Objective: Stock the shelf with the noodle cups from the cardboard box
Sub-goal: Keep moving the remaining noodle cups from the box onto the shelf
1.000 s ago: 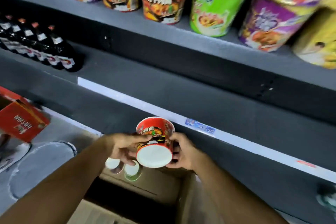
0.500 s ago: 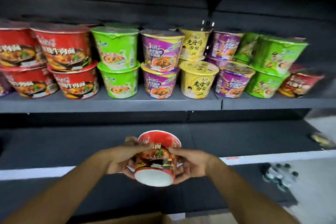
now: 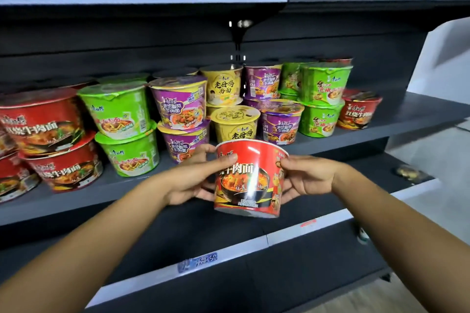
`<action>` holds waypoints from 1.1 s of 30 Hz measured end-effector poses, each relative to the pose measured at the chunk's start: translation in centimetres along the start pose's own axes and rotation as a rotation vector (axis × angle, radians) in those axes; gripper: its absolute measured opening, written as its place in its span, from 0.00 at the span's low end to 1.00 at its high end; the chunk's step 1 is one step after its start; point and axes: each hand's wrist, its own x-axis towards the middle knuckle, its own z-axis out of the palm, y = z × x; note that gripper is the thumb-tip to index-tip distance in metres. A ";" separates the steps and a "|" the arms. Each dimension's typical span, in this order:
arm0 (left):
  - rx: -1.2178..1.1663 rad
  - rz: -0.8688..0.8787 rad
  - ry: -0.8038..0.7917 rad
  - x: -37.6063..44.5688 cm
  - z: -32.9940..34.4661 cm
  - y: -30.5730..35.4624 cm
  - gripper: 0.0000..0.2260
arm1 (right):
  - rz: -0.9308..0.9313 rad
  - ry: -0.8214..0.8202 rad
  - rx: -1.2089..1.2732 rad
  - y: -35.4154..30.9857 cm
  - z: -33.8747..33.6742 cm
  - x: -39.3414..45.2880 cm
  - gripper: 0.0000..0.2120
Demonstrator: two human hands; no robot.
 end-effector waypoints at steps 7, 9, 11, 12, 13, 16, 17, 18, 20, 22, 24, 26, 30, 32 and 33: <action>0.057 0.136 0.002 2.1 5.7 4.8 0.31 | -0.123 -0.019 -0.010 -3.2 -6.1 -3.7 0.43; 0.092 0.175 -0.004 3.3 7.9 6.2 0.33 | -0.160 -0.026 -0.026 -4.1 -8.8 -5.0 0.41; 0.105 0.228 -0.007 5.0 10.5 7.7 0.33 | -0.202 -0.016 -0.019 -5.0 -11.8 -6.5 0.37; 0.107 0.257 -0.002 5.9 11.8 8.5 0.33 | -0.225 0.000 -0.005 -5.5 -13.3 -7.2 0.36; 0.114 0.287 0.009 7.0 13.0 9.4 0.33 | -0.249 0.017 0.009 -6.0 -14.9 -7.9 0.35; 0.172 0.329 0.038 10.4 16.8 12.1 0.34 | -0.302 0.069 0.054 -7.2 -19.3 -10.2 0.32; 0.205 0.335 0.043 11.5 18.0 13.0 0.33 | -0.316 0.087 0.072 -7.5 -20.8 -10.9 0.32; 0.229 0.350 0.046 12.5 19.2 13.9 0.31 | -0.329 0.106 0.090 -7.8 -22.3 -11.6 0.34; 0.284 0.393 0.068 14.3 21.4 15.8 0.26 | -0.362 0.146 0.115 -8.3 -25.1 -12.9 0.37; 0.353 0.453 0.111 16.2 23.3 17.4 0.24 | -0.394 0.167 0.133 -8.8 -27.3 -13.8 0.43; 0.440 0.510 0.171 17.8 24.6 18.7 0.26 | -0.422 0.171 0.174 -9.2 -29.2 -14.1 0.48; 0.545 0.548 0.241 19.3 25.4 19.8 0.29 | -0.486 0.146 0.226 -9.6 -30.6 -13.9 0.48; 0.750 0.618 0.338 21.6 26.2 21.5 0.24 | -0.617 0.083 0.278 -10.7 -32.1 -12.6 0.43; 0.824 0.640 0.362 22.8 26.2 22.2 0.21 | -0.655 0.063 0.293 -11.2 -32.8 -12.1 0.41; 0.855 0.645 0.367 23.4 26.2 22.5 0.21 | -0.665 0.060 0.300 -11.4 -33.2 -11.8 0.41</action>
